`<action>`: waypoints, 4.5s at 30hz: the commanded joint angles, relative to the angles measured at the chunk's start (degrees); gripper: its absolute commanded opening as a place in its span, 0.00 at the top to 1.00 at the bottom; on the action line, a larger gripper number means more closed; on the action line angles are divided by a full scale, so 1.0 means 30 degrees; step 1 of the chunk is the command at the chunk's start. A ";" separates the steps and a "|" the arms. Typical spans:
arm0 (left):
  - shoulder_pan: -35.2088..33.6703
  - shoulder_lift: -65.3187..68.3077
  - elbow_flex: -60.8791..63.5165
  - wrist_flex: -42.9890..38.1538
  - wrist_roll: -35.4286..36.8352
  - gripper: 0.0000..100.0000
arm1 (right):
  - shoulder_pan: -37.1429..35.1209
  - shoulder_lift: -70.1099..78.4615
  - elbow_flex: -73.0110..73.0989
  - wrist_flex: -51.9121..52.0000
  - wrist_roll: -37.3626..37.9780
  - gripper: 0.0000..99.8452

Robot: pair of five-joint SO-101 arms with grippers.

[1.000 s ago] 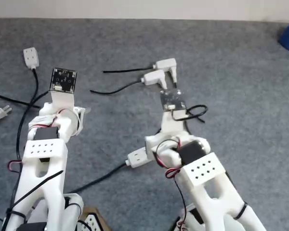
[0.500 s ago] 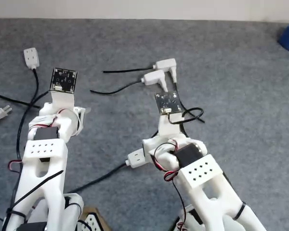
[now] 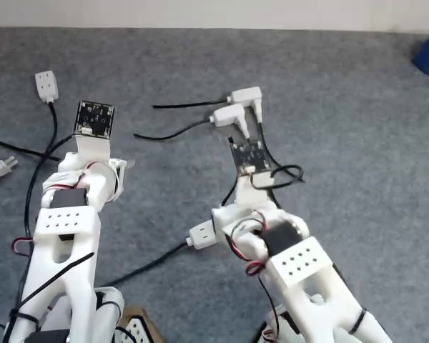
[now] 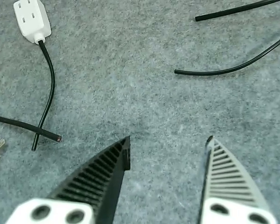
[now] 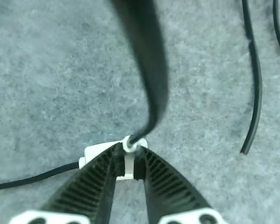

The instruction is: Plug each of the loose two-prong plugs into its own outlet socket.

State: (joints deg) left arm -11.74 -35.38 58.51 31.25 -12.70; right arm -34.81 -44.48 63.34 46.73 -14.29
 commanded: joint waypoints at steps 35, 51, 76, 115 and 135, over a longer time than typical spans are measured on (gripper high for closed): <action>0.1333 0.0015 -0.0806 0.1553 -0.0293 0.74 | 0.2066 0.0396 -1.0916 0.9421 0.4571 0.76; 1.0945 0.0571 -0.7399 1.5443 -0.2286 0.67 | 1.4813 0.0190 -0.1568 0.3590 0.6652 0.76; 1.2264 1.6982 -1.5839 1.4037 -0.4190 0.99 | 1.8183 0.0161 -0.0806 0.2828 0.7883 0.76; 0.5201 3.0872 -5.0183 2.3443 -0.7912 0.60 | 1.5429 0.0220 0.2183 0.0659 0.7736 0.76; -1.2762 3.2396 -4.8249 1.9165 -0.7678 0.60 | 0.4322 0.0190 -0.6198 0.9421 0.8703 0.76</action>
State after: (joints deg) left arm -44.00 60.97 -87.16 92.26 -32.92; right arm -18.20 -43.25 50.42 72.66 10.68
